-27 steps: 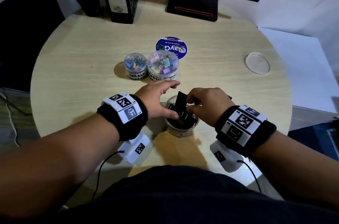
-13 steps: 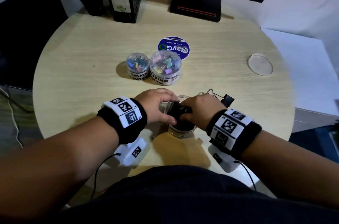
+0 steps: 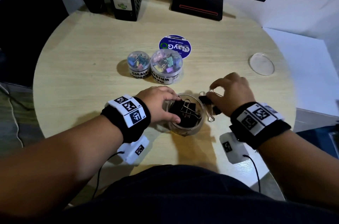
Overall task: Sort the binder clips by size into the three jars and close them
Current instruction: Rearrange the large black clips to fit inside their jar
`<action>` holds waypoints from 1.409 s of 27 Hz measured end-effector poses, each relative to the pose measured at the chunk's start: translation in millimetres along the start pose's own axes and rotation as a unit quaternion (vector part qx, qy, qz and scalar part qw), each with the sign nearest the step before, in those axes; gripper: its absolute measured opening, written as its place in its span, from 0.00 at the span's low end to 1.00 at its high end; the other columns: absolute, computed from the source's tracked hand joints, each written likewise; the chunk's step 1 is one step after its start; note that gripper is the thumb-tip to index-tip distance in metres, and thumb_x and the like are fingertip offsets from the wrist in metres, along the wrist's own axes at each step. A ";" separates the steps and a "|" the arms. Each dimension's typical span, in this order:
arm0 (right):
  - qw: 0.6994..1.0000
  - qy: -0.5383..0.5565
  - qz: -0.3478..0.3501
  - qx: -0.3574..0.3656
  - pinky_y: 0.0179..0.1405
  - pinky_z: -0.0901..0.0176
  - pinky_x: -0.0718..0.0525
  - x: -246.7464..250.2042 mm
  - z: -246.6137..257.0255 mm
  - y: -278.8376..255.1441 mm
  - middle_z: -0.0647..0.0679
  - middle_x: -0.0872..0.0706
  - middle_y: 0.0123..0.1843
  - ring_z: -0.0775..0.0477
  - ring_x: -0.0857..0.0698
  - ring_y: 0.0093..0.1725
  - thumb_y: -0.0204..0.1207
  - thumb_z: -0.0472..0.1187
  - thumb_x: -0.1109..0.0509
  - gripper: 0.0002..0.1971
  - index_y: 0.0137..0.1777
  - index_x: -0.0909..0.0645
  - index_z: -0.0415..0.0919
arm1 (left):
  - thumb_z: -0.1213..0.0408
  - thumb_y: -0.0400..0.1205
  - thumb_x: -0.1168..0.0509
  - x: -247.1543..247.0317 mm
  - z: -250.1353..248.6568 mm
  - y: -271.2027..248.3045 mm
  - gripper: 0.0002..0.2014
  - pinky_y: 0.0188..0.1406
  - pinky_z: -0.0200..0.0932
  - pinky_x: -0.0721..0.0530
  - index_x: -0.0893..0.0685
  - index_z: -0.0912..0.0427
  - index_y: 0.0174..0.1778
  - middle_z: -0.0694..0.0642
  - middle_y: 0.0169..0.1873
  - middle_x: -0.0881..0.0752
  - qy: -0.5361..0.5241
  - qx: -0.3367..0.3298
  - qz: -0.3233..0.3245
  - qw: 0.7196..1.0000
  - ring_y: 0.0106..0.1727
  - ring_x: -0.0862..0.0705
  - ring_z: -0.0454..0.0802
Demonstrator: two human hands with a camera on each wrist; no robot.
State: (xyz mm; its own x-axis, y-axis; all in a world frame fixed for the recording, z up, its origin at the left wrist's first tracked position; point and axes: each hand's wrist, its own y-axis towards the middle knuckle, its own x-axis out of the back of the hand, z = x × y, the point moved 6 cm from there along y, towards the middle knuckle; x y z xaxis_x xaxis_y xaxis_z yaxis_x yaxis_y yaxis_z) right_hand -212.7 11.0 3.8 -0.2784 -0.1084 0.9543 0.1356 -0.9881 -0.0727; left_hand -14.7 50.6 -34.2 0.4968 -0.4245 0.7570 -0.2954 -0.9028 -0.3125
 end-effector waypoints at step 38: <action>0.921 0.382 0.042 0.058 0.38 0.66 0.22 12.6 25.5 -39.9 0.65 0.17 0.31 0.61 0.20 0.30 0.54 0.37 0.23 0.19 0.43 0.20 0.57 | 0.53 0.74 0.28 18.7 -39.1 2.4 0.36 0.73 0.36 0.39 0.34 0.46 0.78 0.49 0.75 0.28 -0.036 -0.085 -0.097 0.991 0.75 0.31 0.46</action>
State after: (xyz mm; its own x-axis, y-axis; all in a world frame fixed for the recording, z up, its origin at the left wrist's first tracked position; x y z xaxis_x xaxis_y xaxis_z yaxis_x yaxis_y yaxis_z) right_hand -197.4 51.9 26.1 -0.8441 -0.2734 0.4612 0.2757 -0.9591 -0.0639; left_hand -38.0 43.3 1.6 0.6125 -0.2543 0.7485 -0.3195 -0.9457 -0.0599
